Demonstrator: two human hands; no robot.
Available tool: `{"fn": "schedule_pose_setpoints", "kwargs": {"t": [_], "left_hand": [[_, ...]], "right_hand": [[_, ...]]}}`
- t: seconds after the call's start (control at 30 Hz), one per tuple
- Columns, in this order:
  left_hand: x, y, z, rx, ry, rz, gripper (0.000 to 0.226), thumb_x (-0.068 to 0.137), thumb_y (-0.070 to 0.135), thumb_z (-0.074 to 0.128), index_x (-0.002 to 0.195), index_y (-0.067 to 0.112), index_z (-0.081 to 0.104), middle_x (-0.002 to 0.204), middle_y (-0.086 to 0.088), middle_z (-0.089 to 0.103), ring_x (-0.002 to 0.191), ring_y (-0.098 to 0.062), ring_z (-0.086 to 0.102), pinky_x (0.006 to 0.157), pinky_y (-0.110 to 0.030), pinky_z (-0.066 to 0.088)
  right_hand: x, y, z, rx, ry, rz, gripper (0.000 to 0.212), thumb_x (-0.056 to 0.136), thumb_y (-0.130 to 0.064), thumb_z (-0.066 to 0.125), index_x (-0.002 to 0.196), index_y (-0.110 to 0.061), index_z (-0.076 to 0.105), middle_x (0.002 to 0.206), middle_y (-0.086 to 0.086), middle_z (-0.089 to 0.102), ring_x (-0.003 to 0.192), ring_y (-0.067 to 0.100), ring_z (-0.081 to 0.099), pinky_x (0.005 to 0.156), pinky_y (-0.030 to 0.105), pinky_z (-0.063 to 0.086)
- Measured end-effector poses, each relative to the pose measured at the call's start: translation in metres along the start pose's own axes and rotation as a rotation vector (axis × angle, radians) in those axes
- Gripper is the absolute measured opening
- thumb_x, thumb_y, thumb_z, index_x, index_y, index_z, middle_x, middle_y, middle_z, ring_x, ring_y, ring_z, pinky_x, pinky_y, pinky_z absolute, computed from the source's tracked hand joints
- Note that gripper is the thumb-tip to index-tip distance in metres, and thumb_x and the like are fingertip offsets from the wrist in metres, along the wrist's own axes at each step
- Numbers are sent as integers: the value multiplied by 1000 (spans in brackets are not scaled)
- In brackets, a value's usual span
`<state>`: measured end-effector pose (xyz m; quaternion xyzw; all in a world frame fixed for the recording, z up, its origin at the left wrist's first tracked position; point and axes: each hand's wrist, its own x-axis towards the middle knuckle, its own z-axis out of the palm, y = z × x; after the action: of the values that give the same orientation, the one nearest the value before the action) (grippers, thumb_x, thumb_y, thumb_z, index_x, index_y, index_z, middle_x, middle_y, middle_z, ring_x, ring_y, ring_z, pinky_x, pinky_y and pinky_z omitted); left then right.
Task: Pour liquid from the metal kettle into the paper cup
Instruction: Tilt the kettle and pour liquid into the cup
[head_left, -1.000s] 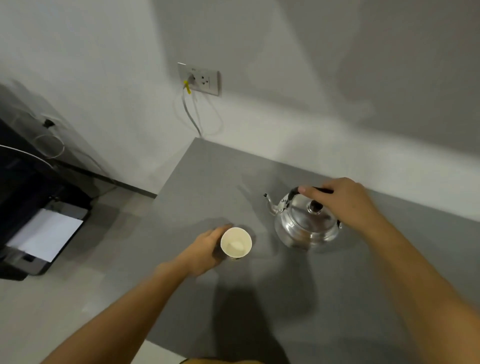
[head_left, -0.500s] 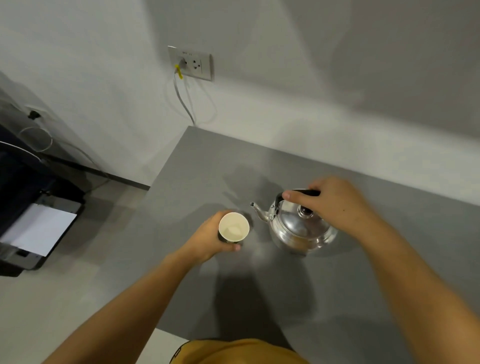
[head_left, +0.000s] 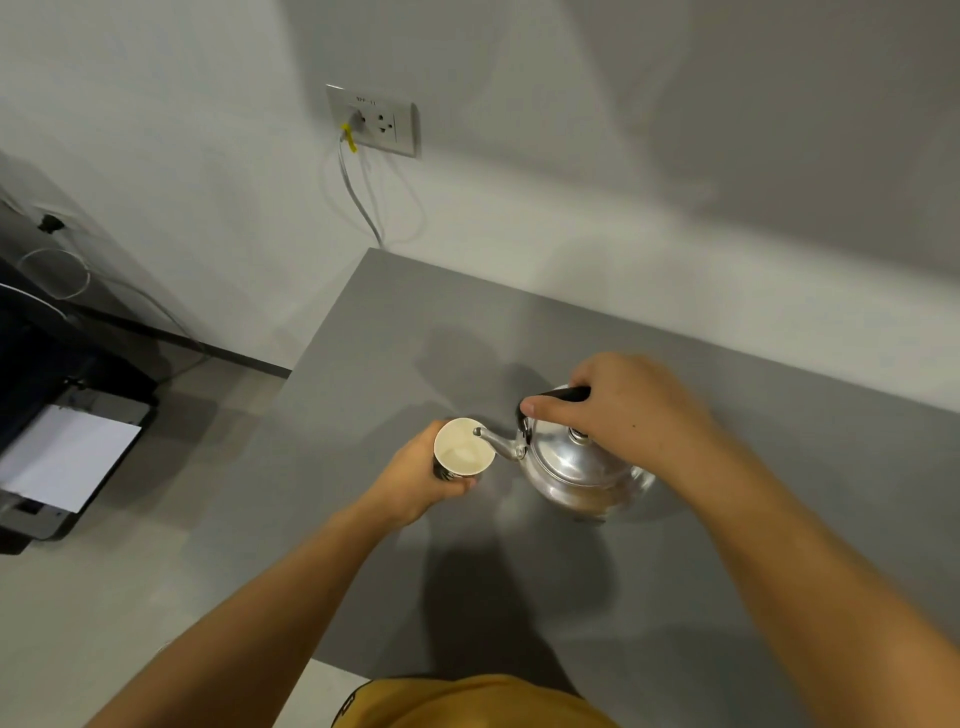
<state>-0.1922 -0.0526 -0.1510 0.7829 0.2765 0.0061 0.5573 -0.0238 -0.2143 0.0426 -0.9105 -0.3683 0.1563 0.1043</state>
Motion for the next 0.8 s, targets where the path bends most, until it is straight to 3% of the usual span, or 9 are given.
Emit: {"fn": "schedule_pose_setpoints", "kwargs": {"t": [0.13,0.3,0.43,0.63,0.8], "left_hand": [[1,-2,0,-1,2,12,58,72,22,88,109,51,54,103,22,71,95,2,68,72,-10,49],[1,-3,0,-15,-9,22,59,70,26,87,111,54,54,103,25,70,98,-4,69,67,-17,52],[4,-6,1,7,-3,48,63,71,24,88,122,39,55,112,14,70,104,-13,68,83,-28,56],[4,-7,1,26,-1,68,64,72,24,89,125,36,54,113,16,69,103,-6,66,83,-17,51],[4,-6,1,24,-1,71,64,71,26,89,123,40,53,112,18,69,103,-6,66,83,-20,51]], "right_hand": [[2,-10,3,-49,-13,-18,64,69,-76,65,52,-15,56,47,0,57,47,19,55,44,28,34],[3,-23,4,-150,1,-52,61,72,-71,67,52,-16,50,48,1,50,45,19,47,42,28,26],[5,-32,4,-201,12,-82,58,75,-67,67,51,-17,50,48,0,48,44,16,43,42,27,23],[7,-43,3,-245,7,-83,57,76,-61,68,48,-17,47,49,0,48,43,15,42,42,26,21],[9,-51,3,-279,-6,-96,52,78,-58,68,51,-18,48,54,0,50,46,15,42,43,26,23]]}}
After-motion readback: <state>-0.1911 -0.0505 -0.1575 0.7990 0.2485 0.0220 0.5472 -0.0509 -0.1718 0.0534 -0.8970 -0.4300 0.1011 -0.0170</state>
